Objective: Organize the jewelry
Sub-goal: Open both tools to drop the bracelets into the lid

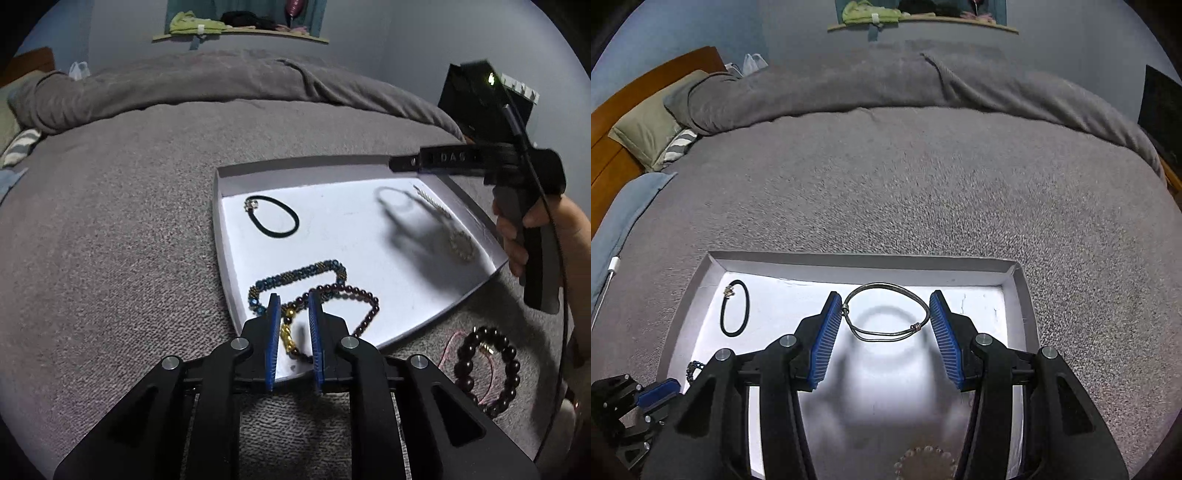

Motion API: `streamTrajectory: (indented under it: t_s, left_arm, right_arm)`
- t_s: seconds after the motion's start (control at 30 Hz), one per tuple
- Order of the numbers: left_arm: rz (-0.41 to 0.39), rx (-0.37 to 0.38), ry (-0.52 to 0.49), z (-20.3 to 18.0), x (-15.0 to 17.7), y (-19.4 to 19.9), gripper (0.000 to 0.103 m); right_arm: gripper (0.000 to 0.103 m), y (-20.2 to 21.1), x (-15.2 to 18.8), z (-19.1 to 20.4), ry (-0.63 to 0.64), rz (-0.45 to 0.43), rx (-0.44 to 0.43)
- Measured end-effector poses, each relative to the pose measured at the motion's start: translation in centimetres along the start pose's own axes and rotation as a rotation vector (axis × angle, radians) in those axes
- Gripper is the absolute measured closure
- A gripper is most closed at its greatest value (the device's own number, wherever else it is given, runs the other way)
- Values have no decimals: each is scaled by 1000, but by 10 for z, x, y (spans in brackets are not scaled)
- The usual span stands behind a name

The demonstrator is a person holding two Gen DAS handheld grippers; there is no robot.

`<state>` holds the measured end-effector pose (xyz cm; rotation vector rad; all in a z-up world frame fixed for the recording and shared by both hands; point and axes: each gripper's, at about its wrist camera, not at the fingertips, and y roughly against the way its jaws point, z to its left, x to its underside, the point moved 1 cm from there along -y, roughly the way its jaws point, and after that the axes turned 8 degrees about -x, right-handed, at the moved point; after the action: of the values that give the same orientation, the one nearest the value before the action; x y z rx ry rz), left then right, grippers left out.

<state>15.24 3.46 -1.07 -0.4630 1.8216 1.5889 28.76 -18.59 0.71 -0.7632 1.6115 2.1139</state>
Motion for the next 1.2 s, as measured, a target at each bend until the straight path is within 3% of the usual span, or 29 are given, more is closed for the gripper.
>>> streamTrajectory:
  t_s: [0.07,0.13,0.27,0.37,0.47,0.63,0.67,0.8,0.9,1.2]
  left_arm:
    - [-20,-6,19,3,-1,2,84]
    - [-35,-17,38,6,-2,5,75]
    - [-38,-8,49,9,-2,7,74]
    - [-42,-14,46,8,-2,8,74]
    - [-49,-19,47,7,-2,10,74]
    - [-80,-8,50,6,-4,16,55]
    - [-92,-26,44,5,-4,19,45]
    - [-134,-50,61,5,-5,28,26]
    - [-144,-52,82,10,-5,33,23]
    - [-165,-76,80,8,2,47,19]
  right_arm:
    - [54,-5,0,-3,-10,20,13]
    - [54,-9,2,-5,-22,39,13]
    - [52,-13,4,-8,-29,54,23]
    - [39,-8,3,-9,-33,37,26]
    - [39,3,3,-8,-39,7,10]
    - [26,32,10,-7,-39,-53,-3]
    - [24,38,13,-6,-38,-65,-7]
    - [13,64,24,-5,-41,-120,-34]
    - [6,83,36,-2,-29,-152,-42]
    - [5,126,77,12,-22,-218,-66]
